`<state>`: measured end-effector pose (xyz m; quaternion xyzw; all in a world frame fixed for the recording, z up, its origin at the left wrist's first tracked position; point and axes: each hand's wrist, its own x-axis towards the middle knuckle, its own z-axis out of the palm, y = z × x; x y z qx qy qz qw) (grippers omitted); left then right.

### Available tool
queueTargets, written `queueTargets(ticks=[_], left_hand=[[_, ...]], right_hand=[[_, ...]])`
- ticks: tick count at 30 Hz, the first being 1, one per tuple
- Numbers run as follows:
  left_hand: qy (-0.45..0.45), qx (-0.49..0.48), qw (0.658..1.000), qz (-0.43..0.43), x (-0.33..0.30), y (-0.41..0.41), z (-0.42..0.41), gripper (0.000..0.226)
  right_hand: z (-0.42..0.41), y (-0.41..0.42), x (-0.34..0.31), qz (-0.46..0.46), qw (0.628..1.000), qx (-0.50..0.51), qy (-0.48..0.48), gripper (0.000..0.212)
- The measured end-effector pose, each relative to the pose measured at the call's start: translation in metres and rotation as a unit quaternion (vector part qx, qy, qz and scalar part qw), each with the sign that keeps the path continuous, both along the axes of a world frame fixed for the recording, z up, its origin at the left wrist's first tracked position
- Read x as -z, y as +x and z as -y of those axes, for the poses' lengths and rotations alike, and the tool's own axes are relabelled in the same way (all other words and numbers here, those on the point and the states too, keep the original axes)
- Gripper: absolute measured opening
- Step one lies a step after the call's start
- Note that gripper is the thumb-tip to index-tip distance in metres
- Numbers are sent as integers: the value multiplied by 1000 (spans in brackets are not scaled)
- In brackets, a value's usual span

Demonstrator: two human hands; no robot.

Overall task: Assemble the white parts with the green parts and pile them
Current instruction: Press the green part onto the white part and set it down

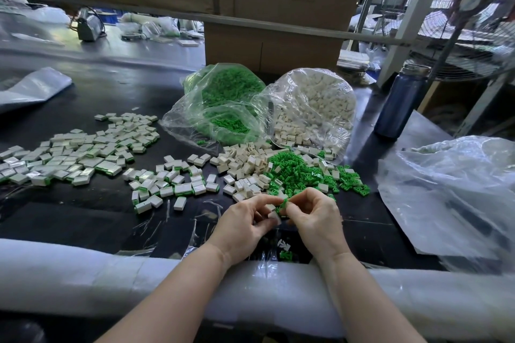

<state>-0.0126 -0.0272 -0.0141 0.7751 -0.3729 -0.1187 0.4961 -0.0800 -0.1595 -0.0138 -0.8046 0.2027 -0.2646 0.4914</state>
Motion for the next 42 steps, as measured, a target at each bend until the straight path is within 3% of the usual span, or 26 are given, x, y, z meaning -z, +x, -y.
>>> queueTargets(ticks=[12, 18, 25, 38, 42], left_hand=[[2, 2, 1000, -9, 2, 1, 0, 32], [-13, -45, 999, -6, 3, 3, 1, 19], [-65, -61, 995, -49, 1, 2, 1, 27], [-85, -47, 990, -105, 0, 3, 0, 16], [-118, -41, 980, -157, -1, 3, -1, 14]], right_hand=[[1, 0, 0, 7, 999, -42, 8, 9], [2, 0, 1, 16, 999, -39, 19, 13], [0, -1, -1, 50, 995, -68, 50, 18], [-2, -3, -5, 49, 993, -88, 68, 20], [-3, -3, -6, 46, 993, -87, 70, 19]])
